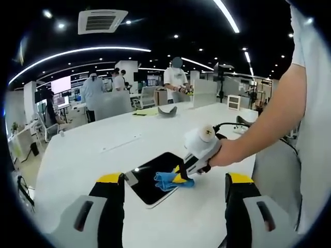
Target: Wipe the mirror surface with the cleaning cloth until all visible marks leave the cleaned area.
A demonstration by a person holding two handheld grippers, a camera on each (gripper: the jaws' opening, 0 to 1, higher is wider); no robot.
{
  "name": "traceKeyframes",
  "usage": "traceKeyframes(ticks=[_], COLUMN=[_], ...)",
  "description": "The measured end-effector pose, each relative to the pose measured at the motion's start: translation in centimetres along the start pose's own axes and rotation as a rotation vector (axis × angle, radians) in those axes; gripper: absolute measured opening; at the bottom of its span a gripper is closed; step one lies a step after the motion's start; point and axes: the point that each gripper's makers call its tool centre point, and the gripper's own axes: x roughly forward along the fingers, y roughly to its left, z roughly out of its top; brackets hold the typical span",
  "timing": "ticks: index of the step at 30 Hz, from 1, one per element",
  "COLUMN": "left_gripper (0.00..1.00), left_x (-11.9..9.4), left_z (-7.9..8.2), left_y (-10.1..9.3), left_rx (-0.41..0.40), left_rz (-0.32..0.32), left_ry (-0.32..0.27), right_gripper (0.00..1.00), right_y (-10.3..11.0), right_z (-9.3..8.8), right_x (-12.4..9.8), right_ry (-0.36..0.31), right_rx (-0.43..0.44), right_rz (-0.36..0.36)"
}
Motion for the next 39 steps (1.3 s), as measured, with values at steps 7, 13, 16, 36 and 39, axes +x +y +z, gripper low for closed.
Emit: traceKeyframes(ticks=[7,13,16,36,39], left_gripper=[0.8,0.8,0.8,0.79,0.79], left_x=[0.1,0.2,0.2,0.8,1.0], left_z=[-0.1,-0.3,-0.4,-0.8,-0.7], left_y=[0.1,0.2,0.3,0.7,0.7], left_rx=[-0.004,-0.006,-0.008,-0.017,-0.02], left_rz=[-0.003,-0.005,-0.004,-0.014,-0.016], left_ry=[0.004,0.008,0.011,0.019,0.016], right_gripper=[0.02,0.02,0.02,0.02,0.02], right_y=[-0.1,-0.3,-0.4,-1.2,-1.3], right_z=[0.3,0.6,0.7,1.7,1.9], right_x=[0.2,0.5,0.6,1.5,1.6], right_ry=[-0.01,-0.014,-0.017,-0.017,-0.014], right_rx=[0.01,0.007,0.01,0.019,0.016], right_rz=[-0.002,0.001,0.001,-0.005,-0.004])
